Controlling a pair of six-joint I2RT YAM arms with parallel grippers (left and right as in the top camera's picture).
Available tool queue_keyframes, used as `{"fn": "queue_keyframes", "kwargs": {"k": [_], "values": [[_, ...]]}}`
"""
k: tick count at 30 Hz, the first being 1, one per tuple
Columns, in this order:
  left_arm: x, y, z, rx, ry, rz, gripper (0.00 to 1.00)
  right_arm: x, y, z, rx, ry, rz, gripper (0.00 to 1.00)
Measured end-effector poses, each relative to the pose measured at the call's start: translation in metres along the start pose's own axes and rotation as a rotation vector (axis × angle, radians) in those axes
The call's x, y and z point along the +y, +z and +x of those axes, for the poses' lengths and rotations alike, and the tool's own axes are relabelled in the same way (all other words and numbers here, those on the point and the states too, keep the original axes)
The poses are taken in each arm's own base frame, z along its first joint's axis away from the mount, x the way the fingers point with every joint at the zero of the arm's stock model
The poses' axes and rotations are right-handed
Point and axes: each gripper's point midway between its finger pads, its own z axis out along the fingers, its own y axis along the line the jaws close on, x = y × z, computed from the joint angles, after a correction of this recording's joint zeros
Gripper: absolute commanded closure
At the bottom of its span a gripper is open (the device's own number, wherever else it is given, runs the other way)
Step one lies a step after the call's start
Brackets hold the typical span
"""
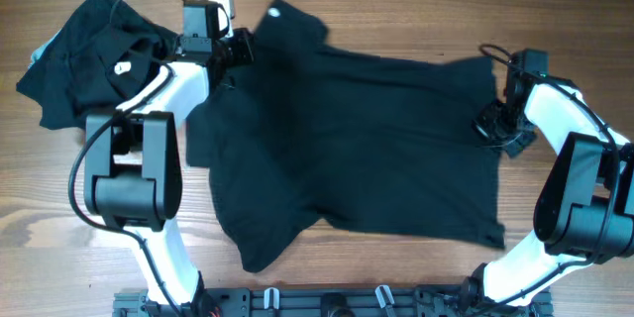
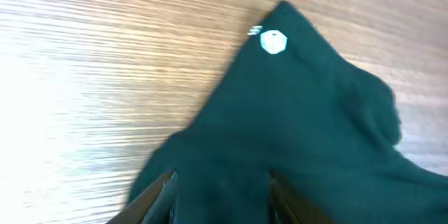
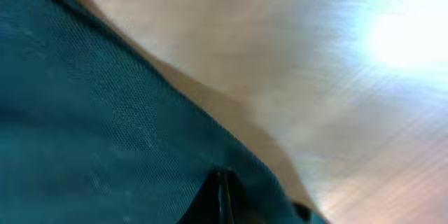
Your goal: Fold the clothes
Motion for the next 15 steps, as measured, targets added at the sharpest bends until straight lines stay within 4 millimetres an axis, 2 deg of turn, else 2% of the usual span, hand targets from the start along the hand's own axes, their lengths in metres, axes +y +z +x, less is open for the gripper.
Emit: {"fn": "queue_keyframes", "kwargs": {"k": [1,3,5,6,8,9,10,12,13,14,15], "values": [[-0.007,0.001,0.002,0.001,0.017,0.010,0.58,-0.007,0.000,0.000,-0.009,-0.001,0.033,0.86],[-0.020,0.003,0.000,-0.014,0.055,0.034,0.59,-0.008,-0.001,-0.004,-0.036,-0.063,0.015,0.80],[-0.029,0.004,0.005,0.000,0.076,0.048,0.59,0.002,-0.011,-0.010,-0.074,-0.118,-0.056,0.74],[-0.028,0.004,0.009,0.017,0.074,0.046,0.58,0.009,-0.024,-0.012,-0.103,-0.142,-0.111,0.71],[-0.023,-0.002,0.021,0.072,0.060,0.026,0.53,0.022,-0.074,-0.022,-0.216,-0.181,-0.251,0.63],[-0.021,-0.012,0.026,0.108,0.051,0.013,0.51,0.025,-0.102,-0.023,-0.275,-0.192,-0.321,0.56],[-0.023,-0.037,0.024,0.127,0.043,0.003,0.49,0.027,-0.132,-0.022,-0.335,-0.203,-0.393,0.54],[-0.031,-0.088,0.015,0.137,0.037,-0.008,0.48,0.028,-0.162,-0.012,-0.371,-0.231,-0.483,0.53],[-0.037,-0.110,0.007,0.116,0.040,-0.007,0.47,0.028,-0.173,-0.007,-0.379,-0.242,-0.514,0.52],[-0.043,-0.145,0.001,0.095,0.043,-0.015,0.48,0.024,-0.181,0.004,-0.369,-0.251,-0.534,0.52],[-0.046,-0.174,0.005,0.104,0.033,-0.032,0.48,0.020,-0.184,0.012,-0.352,-0.255,-0.538,0.52]]}}
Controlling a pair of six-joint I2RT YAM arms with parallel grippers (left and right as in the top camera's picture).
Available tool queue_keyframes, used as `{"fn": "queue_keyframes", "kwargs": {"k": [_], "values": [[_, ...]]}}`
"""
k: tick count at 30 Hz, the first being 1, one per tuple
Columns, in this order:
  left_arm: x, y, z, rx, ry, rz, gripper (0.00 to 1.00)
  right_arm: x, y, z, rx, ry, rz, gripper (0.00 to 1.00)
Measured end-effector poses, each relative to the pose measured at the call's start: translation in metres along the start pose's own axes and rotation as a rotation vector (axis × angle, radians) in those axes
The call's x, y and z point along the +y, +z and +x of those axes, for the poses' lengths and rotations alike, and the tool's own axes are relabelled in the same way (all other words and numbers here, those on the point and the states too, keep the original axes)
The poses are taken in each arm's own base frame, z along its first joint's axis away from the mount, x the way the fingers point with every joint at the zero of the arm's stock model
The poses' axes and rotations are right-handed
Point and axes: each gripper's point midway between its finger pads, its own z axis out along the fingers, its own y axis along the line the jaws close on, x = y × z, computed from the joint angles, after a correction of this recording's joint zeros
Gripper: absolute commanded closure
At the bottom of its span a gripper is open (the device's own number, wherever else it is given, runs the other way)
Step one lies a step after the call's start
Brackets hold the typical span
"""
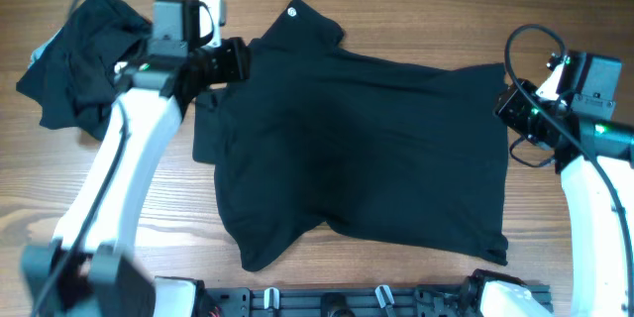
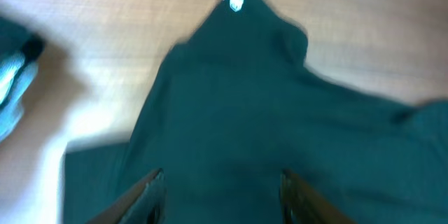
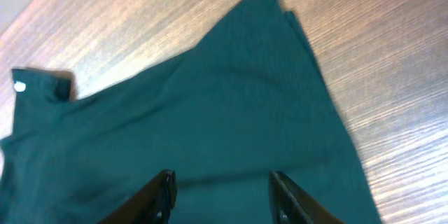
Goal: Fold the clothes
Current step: 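Move the left gripper to the shirt's bottom left hem and grasp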
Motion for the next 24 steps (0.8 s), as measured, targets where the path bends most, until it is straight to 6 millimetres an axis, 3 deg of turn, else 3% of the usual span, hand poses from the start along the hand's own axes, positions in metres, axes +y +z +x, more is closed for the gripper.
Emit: {"fn": "queue_keyframes", "kwargs": {"k": [2,4,6,9,10,11,12,13,16,17,23,24], "values": [[0.004,-0.042,0.037,0.107,-0.072,-0.045,0.51,-0.002,-0.003,0.012,0.045,0.003,0.002,0.52],[0.014,-0.061,0.093,0.318,-0.172,-0.113,0.51,-0.003,-0.004,0.017,0.066,0.004,0.005,0.52],[0.018,-0.064,0.126,0.437,-0.222,-0.154,0.50,-0.003,-0.004,0.017,0.066,0.004,0.004,0.52],[0.010,-0.056,0.218,0.720,-0.292,-0.188,0.50,-0.002,-0.004,0.018,0.068,0.004,0.001,0.47],[0.008,-0.056,0.231,0.761,-0.306,-0.191,0.50,-0.003,-0.004,0.019,0.071,0.005,0.003,0.45],[0.006,-0.055,0.259,0.833,-0.322,-0.206,0.50,-0.003,-0.004,0.020,0.076,0.006,0.006,0.43],[0.007,-0.064,0.306,0.967,-0.338,-0.257,0.50,-0.005,-0.004,0.022,0.086,0.017,0.017,0.43],[0.009,-0.068,0.323,1.014,-0.350,-0.282,0.49,-0.009,-0.003,0.024,0.094,0.027,0.033,0.43],[0.011,-0.072,0.358,1.083,-0.368,-0.328,0.44,-0.017,0.007,0.030,0.140,0.043,0.077,0.42],[0.011,-0.064,0.366,1.065,-0.381,-0.327,0.42,-0.020,0.013,0.034,0.169,0.051,0.091,0.42],[0.012,-0.024,0.364,0.901,-0.501,-0.326,0.40,-0.029,0.036,0.045,0.258,0.066,0.135,0.42],[0.015,-0.021,0.362,0.877,-0.514,-0.343,0.46,-0.029,0.037,0.044,0.253,0.064,0.132,0.42]]}}
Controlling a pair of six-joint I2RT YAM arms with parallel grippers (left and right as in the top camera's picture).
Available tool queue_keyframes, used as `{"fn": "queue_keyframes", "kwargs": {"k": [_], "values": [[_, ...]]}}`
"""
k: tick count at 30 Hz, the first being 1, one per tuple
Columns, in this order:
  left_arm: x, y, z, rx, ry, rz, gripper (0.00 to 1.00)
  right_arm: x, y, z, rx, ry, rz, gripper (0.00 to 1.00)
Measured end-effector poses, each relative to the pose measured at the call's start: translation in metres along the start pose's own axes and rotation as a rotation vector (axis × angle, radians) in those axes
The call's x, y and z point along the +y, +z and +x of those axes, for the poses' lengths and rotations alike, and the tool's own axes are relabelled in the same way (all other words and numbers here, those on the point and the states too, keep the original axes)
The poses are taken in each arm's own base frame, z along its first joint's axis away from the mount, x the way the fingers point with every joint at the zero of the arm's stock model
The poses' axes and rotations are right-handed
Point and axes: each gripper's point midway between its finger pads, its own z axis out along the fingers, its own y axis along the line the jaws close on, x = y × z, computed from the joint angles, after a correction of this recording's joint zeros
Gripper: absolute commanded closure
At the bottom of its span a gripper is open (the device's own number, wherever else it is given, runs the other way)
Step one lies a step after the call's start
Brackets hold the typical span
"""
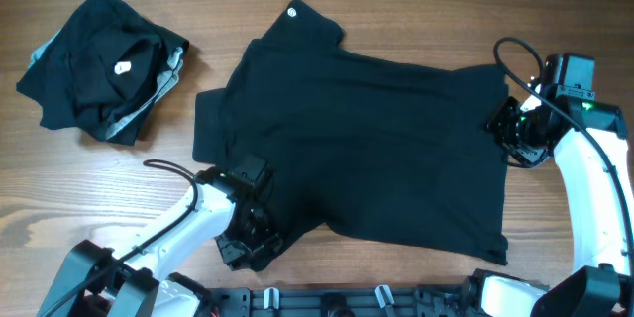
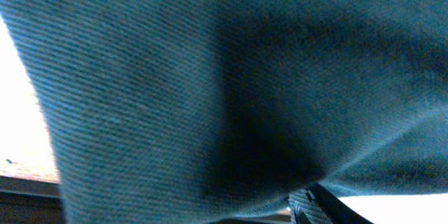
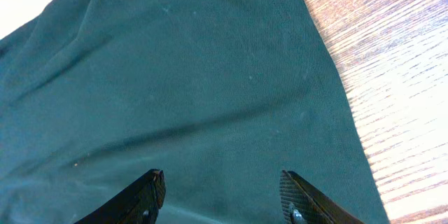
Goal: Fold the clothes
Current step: 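Move the left gripper to the shirt's bottom left hem and grasp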
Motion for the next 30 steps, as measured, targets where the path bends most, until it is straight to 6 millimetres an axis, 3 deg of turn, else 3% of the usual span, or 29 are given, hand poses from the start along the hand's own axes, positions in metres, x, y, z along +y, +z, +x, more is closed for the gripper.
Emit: {"fn": "queue_keyframes", "kwargs": {"k": [2,4,8,10,12,15,17,18,21,22,24,25,27,28,30], "values": [[-0.001,0.001,-0.008,-0.043,-0.036,-0.001,0.79,-0.001,0.000,0.000,0.000,0.002,0.001,0.42],[0.000,0.001,-0.009,-0.048,-0.050,-0.006,0.92,-0.007,-0.001,-0.002,0.001,0.018,0.008,0.42],[0.011,-0.002,0.007,0.023,-0.072,-0.047,0.96,-0.050,-0.008,-0.002,0.035,0.168,0.057,0.42],[0.009,-0.019,0.008,0.021,-0.072,-0.030,0.96,-0.069,-0.012,0.003,0.065,0.237,0.071,0.42],[-0.012,-0.056,-0.009,-0.073,-0.055,0.102,0.95,-0.078,-0.013,0.012,0.102,0.281,0.077,0.42],[-0.025,-0.093,-0.022,-0.184,-0.039,0.243,0.95,-0.081,0.011,0.048,0.211,0.299,0.056,0.46],[-0.025,-0.099,-0.022,-0.203,-0.032,0.264,0.95,-0.085,0.031,0.068,0.248,0.304,0.045,0.59],[-0.024,-0.098,-0.021,-0.199,-0.032,0.259,0.94,-0.080,0.043,0.061,0.203,0.261,-0.009,0.71],[-0.019,-0.096,-0.017,-0.185,-0.032,0.240,0.94,-0.053,0.054,0.018,0.025,0.161,-0.199,0.77],[-0.016,-0.095,-0.015,-0.174,-0.034,0.226,0.95,-0.041,0.049,-0.005,-0.060,0.133,-0.264,0.78],[-0.014,-0.094,-0.014,-0.171,-0.028,0.217,0.95,-0.028,0.042,-0.028,-0.140,0.133,-0.330,0.76],[-0.015,-0.095,-0.014,-0.172,-0.026,0.218,0.94,-0.026,0.042,-0.030,-0.147,0.131,-0.339,0.75],[-0.017,-0.095,-0.016,-0.180,-0.020,0.226,0.94,-0.011,0.041,-0.052,-0.232,0.072,-0.381,0.78],[-0.018,-0.096,-0.016,-0.183,-0.018,0.230,0.94,-0.003,0.048,-0.053,-0.223,0.056,-0.394,0.79],[-0.017,-0.096,-0.016,-0.182,-0.018,0.229,0.94,0.001,0.070,-0.037,-0.125,0.086,-0.384,0.83]]}}
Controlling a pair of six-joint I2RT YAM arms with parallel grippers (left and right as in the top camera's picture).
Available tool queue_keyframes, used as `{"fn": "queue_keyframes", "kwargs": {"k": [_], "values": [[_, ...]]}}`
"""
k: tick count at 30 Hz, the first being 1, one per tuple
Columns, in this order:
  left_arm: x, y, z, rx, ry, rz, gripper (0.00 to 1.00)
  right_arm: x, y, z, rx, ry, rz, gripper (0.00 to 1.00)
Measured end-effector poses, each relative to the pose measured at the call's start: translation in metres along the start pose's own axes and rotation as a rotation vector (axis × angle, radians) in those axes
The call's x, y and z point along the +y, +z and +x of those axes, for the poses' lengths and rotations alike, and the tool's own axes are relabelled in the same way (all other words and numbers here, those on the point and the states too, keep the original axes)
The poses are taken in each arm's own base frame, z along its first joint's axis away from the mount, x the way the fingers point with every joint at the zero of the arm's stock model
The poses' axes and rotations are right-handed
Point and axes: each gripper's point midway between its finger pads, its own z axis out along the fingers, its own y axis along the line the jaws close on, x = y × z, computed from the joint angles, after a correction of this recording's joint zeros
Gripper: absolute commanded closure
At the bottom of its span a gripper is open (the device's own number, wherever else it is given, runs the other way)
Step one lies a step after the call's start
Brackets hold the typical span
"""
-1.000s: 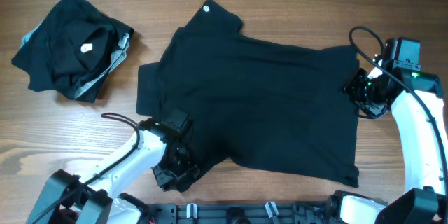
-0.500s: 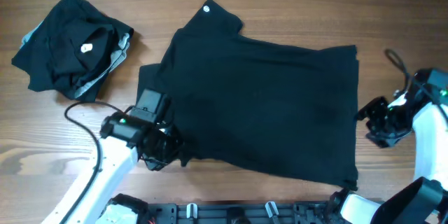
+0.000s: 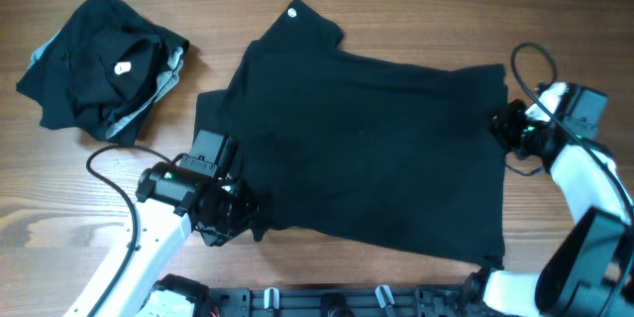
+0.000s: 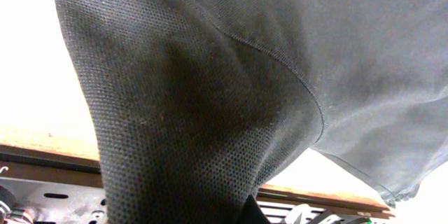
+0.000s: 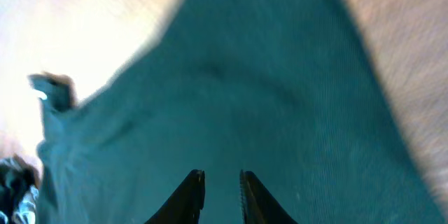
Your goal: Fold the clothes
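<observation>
A black shirt [image 3: 367,149] lies spread over the middle of the wooden table, with a white tag [image 3: 292,12] at its far tip. My left gripper [image 3: 236,216] is at the shirt's near left corner, shut on it. In the left wrist view the cloth [image 4: 210,77] drapes over the fingers and hides them almost wholly. My right gripper [image 3: 502,129] is at the shirt's right edge. Its fingers [image 5: 198,185] stand a narrow gap apart above the cloth [image 5: 266,98], gripping nothing.
A heap of dark and grey clothes [image 3: 99,59] lies at the far left of the table [image 3: 555,20]. A metal rail [image 3: 347,302] runs along the near edge, close to the left arm.
The left gripper moved up and left from the near edge, and the loose flap at the shirt's near left is drawn in. The right gripper's fingers have narrowed from wide open.
First both grippers held the shirt, the left at its far left, the right at its right edge. Then both stood open and the shirt lay flatter. Later the left gripper was on the near left flap. Now it holds that corner, pulled in.
</observation>
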Motion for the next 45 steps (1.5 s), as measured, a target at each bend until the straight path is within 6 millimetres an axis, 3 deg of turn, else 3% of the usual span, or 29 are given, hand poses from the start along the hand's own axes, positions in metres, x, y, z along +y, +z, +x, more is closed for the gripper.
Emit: {"fn": "queue_keyframes", "kwargs": {"k": [2,6,9,10,15,17,20,22,24,25,26,27,29,30,32,36,39,41,43,45], "values": [[0.001,0.000,0.001,0.003,-0.001,-0.004,0.94,-0.010,0.016,0.012,0.058,0.041,0.021,0.91],[-0.001,0.000,-0.001,-0.005,0.003,0.006,0.94,0.004,0.038,-0.031,-0.076,0.017,-0.056,0.96],[-0.003,0.000,-0.003,-0.010,0.009,0.013,0.94,-0.007,0.081,-0.031,-0.065,0.089,-0.064,0.96],[-0.003,0.000,-0.002,-0.010,0.009,0.012,0.94,-0.003,0.089,-0.037,-0.061,0.110,-0.086,0.96],[-0.005,0.000,-0.004,-0.017,0.012,0.021,0.93,0.025,0.131,-0.100,-0.123,0.171,-0.101,0.96],[-0.010,0.000,-0.007,-0.030,0.019,0.039,0.92,0.031,0.141,-0.122,-0.134,0.194,-0.071,0.86],[-0.020,-0.001,-0.015,-0.063,0.032,0.081,0.92,0.034,0.137,-0.129,-0.113,0.165,-0.033,0.78],[-0.024,-0.002,-0.018,-0.074,0.037,0.094,0.92,0.028,0.124,-0.114,-0.047,0.132,0.024,0.77],[-0.025,-0.002,-0.018,-0.076,0.038,0.097,0.92,0.038,0.075,-0.093,0.039,0.073,0.089,0.75],[-0.026,-0.003,-0.019,-0.079,0.039,0.101,0.91,0.052,0.034,-0.081,0.067,0.040,0.110,0.73],[-0.026,-0.003,-0.019,-0.080,0.040,0.102,0.91,0.060,0.006,-0.068,0.099,0.037,0.129,0.72],[-0.026,-0.003,-0.019,-0.081,0.040,0.103,0.90,0.059,-0.011,-0.056,0.134,0.045,0.166,0.73],[-0.026,-0.003,-0.019,-0.081,0.040,0.104,0.89,0.040,-0.043,-0.013,0.257,0.103,0.299,0.72],[-0.026,-0.003,-0.019,-0.082,0.040,0.104,0.89,0.029,-0.049,0.004,0.309,0.127,0.350,0.72],[-0.026,-0.003,-0.019,-0.082,0.038,0.105,0.89,-0.005,-0.048,0.058,0.469,0.200,0.440,0.69],[-0.026,-0.003,-0.019,-0.082,0.038,0.105,0.87,-0.049,-0.043,0.128,0.614,0.284,0.529,0.61],[-0.026,-0.003,-0.019,-0.082,0.042,0.104,0.86,-0.060,-0.057,0.147,0.638,0.301,0.586,0.12],[-0.026,-0.003,-0.020,-0.085,0.046,0.103,0.85,-0.063,-0.065,0.153,0.621,0.300,0.603,0.12],[-0.026,-0.003,-0.020,-0.085,0.046,0.102,0.85,-0.070,-0.068,0.163,0.623,0.313,0.625,0.23],[-0.026,-0.003,-0.020,-0.086,0.049,0.102,0.85,-0.079,-0.065,0.173,0.618,0.348,0.649,0.27]]}}
